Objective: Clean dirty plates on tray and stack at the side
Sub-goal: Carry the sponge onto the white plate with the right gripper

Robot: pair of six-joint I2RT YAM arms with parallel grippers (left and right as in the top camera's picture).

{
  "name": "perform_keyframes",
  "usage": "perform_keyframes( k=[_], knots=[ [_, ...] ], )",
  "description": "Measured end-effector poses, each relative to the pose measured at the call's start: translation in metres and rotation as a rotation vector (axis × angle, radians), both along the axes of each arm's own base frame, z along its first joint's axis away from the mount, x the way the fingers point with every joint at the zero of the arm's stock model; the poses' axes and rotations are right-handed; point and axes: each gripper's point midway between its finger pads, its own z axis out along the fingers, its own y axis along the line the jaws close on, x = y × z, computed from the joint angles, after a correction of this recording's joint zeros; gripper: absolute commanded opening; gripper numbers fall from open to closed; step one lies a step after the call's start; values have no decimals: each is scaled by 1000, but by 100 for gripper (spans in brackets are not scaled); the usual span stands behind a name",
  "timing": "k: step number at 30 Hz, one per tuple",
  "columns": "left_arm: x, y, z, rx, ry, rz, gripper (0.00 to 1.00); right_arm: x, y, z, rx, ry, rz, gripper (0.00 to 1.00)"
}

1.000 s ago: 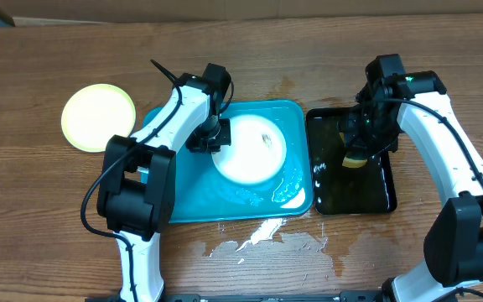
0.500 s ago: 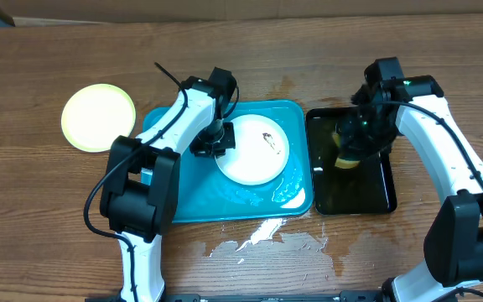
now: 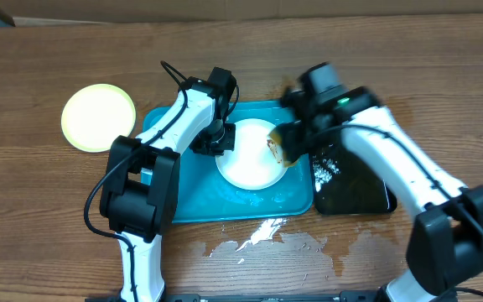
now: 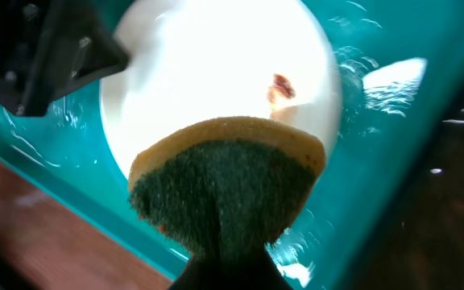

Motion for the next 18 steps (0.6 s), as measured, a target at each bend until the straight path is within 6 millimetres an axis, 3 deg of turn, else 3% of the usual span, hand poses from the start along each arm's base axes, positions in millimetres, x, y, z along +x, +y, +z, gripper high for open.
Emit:
perform_keyframes(
  k=[6,18],
  knots=[
    [1,0,0,-2,-3,-28,8,-7,39,-22,-128,-102,110,4],
    [1,0,0,-3,-4,-36,9,5,35,-47,-265,-191,75,4]
  ],
)
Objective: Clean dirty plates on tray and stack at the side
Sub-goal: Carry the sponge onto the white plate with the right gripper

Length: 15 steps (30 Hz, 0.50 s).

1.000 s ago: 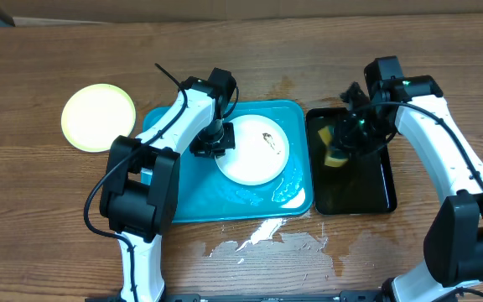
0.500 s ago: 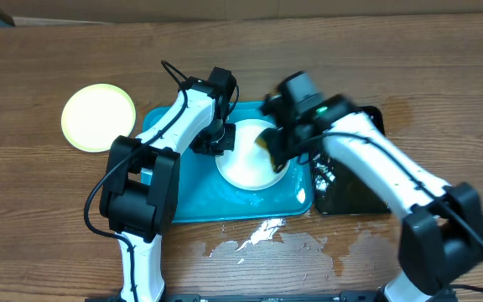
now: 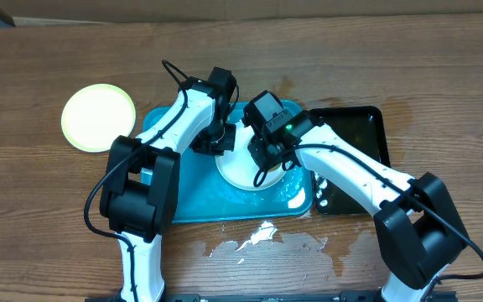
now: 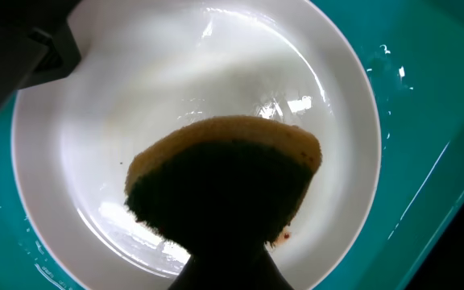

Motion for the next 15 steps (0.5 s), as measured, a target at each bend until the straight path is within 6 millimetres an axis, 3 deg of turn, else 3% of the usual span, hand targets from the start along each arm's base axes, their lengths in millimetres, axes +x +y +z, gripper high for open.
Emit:
perform_keyframes(
  k=[3,11,15],
  knots=[
    [0,0,0,0,0,0,10,-3,-3,-6,-8,9,-1,9],
    [0,0,-1,-1,-2,-3,11,-8,1,-9,14,35,2,57],
    [0,0,-1,0,-1,-3,12,-9,0,-9,12,38,6,64]
  ],
)
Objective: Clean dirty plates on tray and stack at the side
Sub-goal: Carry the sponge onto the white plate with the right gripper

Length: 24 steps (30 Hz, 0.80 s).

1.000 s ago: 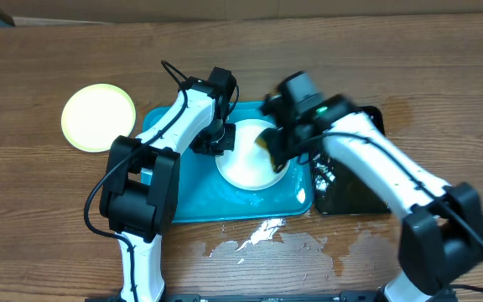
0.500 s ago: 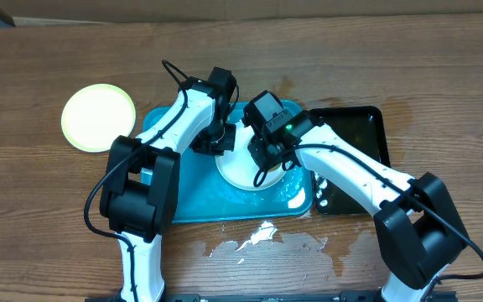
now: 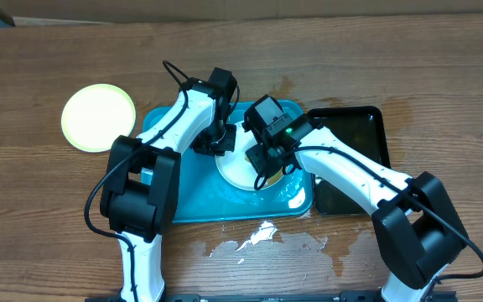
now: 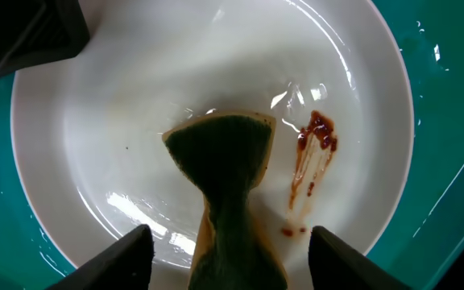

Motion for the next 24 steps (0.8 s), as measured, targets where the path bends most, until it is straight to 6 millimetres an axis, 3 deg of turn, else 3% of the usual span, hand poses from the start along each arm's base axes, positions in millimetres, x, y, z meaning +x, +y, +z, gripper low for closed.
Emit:
perform_keyframes(
  k=[10,19,24],
  knots=[
    [0,0,0,0,1,0,13,-9,-12,-8,-62,38,-5,55],
    [-1,0,-1,1,3,0,15,-29,-16,-35,-101,119,14,11],
    [-1,0,0,-1,4,-1,4,-33,-18,-36,-106,136,10,4]
  ],
)
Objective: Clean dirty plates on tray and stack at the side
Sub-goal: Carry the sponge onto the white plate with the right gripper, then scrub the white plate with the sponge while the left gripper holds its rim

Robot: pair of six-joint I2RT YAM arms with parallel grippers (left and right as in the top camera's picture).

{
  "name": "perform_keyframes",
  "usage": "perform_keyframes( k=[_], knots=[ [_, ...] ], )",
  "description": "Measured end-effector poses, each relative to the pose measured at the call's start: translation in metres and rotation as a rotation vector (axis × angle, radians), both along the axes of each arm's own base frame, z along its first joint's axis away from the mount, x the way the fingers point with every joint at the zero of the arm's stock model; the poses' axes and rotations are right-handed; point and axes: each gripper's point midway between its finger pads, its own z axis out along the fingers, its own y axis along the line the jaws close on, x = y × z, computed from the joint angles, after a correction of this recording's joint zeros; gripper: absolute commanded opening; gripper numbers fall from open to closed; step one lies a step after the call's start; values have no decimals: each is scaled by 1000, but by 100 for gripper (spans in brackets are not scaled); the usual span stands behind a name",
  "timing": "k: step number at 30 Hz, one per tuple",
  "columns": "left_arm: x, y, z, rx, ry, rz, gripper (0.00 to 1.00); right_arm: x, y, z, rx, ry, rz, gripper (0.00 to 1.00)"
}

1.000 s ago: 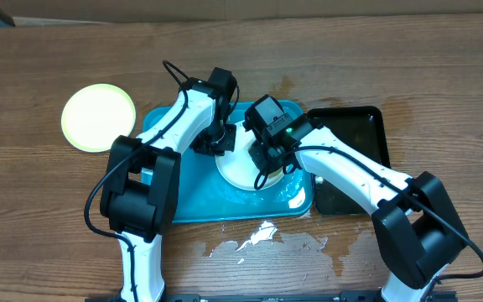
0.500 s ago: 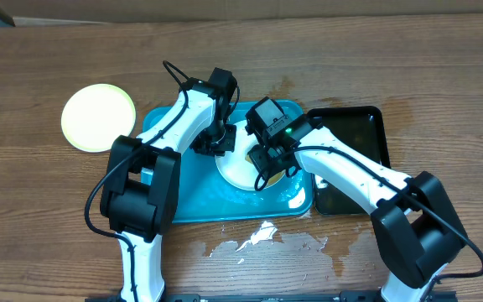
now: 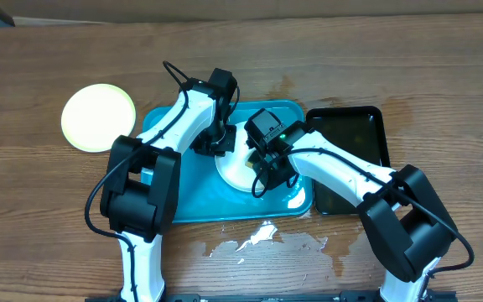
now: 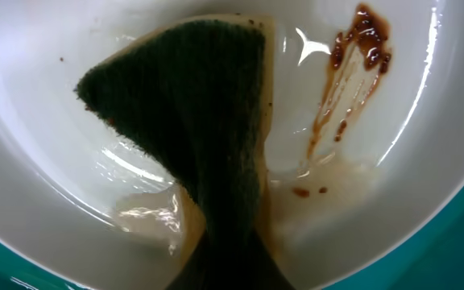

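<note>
A white plate (image 3: 231, 165) lies on the teal tray (image 3: 174, 197). Up close the plate (image 4: 425, 161) fills the right wrist view, with a red sauce stain (image 4: 361, 44) and its smear at the upper right. My right gripper (image 4: 232, 278) is shut on a yellow sponge with a green scouring face (image 4: 192, 113), which is pressed flat on the wet plate to the left of the stain. From above, the right gripper (image 3: 265, 172) covers the plate's middle. My left gripper (image 3: 212, 144) sits at the plate's left rim; its fingers do not show clearly.
A pale yellow plate (image 3: 99, 117) rests on the wood left of the tray. A black tray (image 3: 355, 138) lies just right of the teal one. Water is spilled on the table (image 3: 258, 235) in front of the tray.
My right gripper has come closer to the plate and the sponge now lies flatter and farther left of the stain. The red stain is still there. The left arm has not moved.
The right gripper held the sponge above the plate's right edge, with a small stain showing. Then the sponge was over the plate's middle, hiding the stain. Then it stood beside a red smear, and now it presses on the wet plate. The left gripper stayed at the rim.
</note>
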Motion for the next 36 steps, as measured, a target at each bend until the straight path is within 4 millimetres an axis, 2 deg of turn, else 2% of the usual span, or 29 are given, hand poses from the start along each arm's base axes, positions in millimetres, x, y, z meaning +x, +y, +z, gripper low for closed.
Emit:
perform_keyframes(
  k=[11,36],
  knots=[
    [-1,-3,1,-17,5,-16,4,14,-13,-1,-80,-87,-22,4],
    [0,-4,1,-24,-1,-55,4,31,-15,-4,-93,-180,-44,4]
  ],
)
